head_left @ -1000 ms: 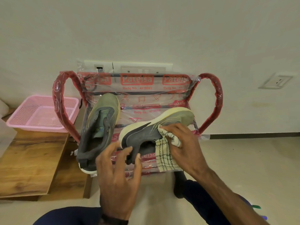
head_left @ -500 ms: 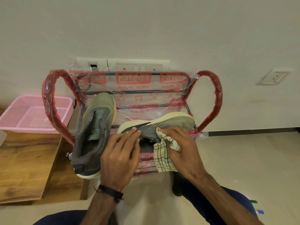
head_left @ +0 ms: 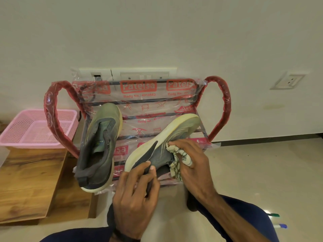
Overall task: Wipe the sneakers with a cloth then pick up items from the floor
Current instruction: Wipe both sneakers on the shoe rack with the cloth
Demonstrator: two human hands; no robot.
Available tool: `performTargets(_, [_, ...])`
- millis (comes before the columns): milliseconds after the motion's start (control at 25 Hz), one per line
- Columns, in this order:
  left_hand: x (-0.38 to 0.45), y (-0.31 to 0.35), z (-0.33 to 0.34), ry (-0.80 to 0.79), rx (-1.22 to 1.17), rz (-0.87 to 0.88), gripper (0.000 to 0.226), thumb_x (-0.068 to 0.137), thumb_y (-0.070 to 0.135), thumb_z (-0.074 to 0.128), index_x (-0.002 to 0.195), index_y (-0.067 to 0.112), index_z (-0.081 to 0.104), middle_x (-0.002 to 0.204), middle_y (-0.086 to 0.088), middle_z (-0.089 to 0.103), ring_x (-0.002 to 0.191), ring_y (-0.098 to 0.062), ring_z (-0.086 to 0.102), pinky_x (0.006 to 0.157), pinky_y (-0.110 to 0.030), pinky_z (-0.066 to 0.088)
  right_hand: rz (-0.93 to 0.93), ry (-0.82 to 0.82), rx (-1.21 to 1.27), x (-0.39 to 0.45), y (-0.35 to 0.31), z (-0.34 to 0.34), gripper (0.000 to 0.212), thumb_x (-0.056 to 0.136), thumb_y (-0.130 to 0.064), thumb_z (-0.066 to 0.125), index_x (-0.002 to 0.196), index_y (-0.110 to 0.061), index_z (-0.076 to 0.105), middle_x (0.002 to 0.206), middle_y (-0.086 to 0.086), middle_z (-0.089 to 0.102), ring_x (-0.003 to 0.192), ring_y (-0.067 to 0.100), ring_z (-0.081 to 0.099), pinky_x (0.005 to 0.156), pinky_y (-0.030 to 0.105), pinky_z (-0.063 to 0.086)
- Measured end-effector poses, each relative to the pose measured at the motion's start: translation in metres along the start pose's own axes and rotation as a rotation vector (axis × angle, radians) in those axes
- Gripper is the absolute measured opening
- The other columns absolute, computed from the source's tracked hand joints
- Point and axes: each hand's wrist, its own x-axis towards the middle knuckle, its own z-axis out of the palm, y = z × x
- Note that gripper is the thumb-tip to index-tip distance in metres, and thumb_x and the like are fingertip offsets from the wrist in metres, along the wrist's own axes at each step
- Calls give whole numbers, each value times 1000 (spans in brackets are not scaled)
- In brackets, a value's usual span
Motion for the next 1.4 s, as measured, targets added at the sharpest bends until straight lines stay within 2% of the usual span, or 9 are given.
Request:
performTargets(160, [4, 8, 1, 2, 49, -4, 6, 82, 8, 76, 81, 2, 77, 89, -9, 71, 76, -21, 64, 72, -32, 55, -49, -89, 16, 29, -4, -1, 51, 79, 19, 62, 115, -16, 72, 115, -9, 68, 114, 16, 61, 94, 42, 49])
performTargets(360, [20, 5, 13, -56, 81, 34, 11, 87, 11, 70, 90, 3, 77, 92, -8, 69, 81, -22, 58, 79, -31, 48, -21, -125, 0, 52, 8, -9, 43, 85, 13, 62, 114, -18, 72, 113, -11, 69, 111, 14, 63, 93, 43, 50])
performTargets(440, [17, -1, 18, -104, 91, 56, 8, 86, 13, 71, 89, 6, 77, 104, -7, 70, 93, -26, 60, 82, -40, 50, -24, -144, -35, 46, 16, -11, 45, 85, 12, 61, 115, -20, 71, 114, -11, 68, 112, 15, 62, 93, 43, 50])
performTargets(560, [11, -12, 25, -168, 77, 15, 3, 83, 13, 73, 85, 11, 74, 141, -14, 58, 132, -41, 49, 99, -60, 42, -54, -173, -134, 31, 24, -10, 58, 79, 17, 60, 122, -21, 69, 119, -12, 65, 117, 15, 59, 96, 43, 49])
performTargets(720, [12, -18, 27, -280, 31, -48, 24, 78, 12, 76, 102, 12, 74, 156, -13, 41, 147, -42, 29, 107, -63, 40, -53, -176, -211, 34, 24, -13, 63, 76, 13, 59, 128, -22, 66, 127, -9, 63, 123, 17, 55, 101, 42, 46])
performTargets(880, [15, -28, 22, -308, 72, -39, 56, 80, 24, 71, 136, 19, 63, 158, -5, 40, 146, -38, 32, 111, -59, 39, -289, -19, -439, 29, -2, -9, 45, 88, -14, 61, 133, -17, 62, 132, 1, 62, 120, 25, 53, 97, 40, 48])
performTargets(1040, [18, -28, 22, -305, 68, -19, 58, 79, 26, 69, 136, 21, 62, 156, -2, 42, 142, -37, 38, 111, -55, 40, -201, 208, -508, 64, 3, -22, 46, 88, -11, 63, 134, -13, 62, 130, 5, 62, 118, 27, 52, 96, 32, 48])
performTargets(1200, [22, -32, 24, -266, 75, -34, 47, 84, 29, 60, 129, 20, 68, 153, -3, 47, 139, -38, 42, 105, -57, 45, -220, -6, -666, 79, 16, -6, 48, 82, -8, 72, 130, -11, 65, 128, 6, 65, 117, 27, 51, 99, 45, 49])
performTargets(1400, [22, -39, 28, -255, 114, -26, 44, 88, 29, 54, 129, 20, 68, 153, -4, 46, 141, -37, 40, 102, -57, 48, -552, -343, -710, 37, 6, 2, 53, 79, -3, 65, 131, -10, 63, 130, 7, 64, 115, 28, 55, 95, 42, 50])
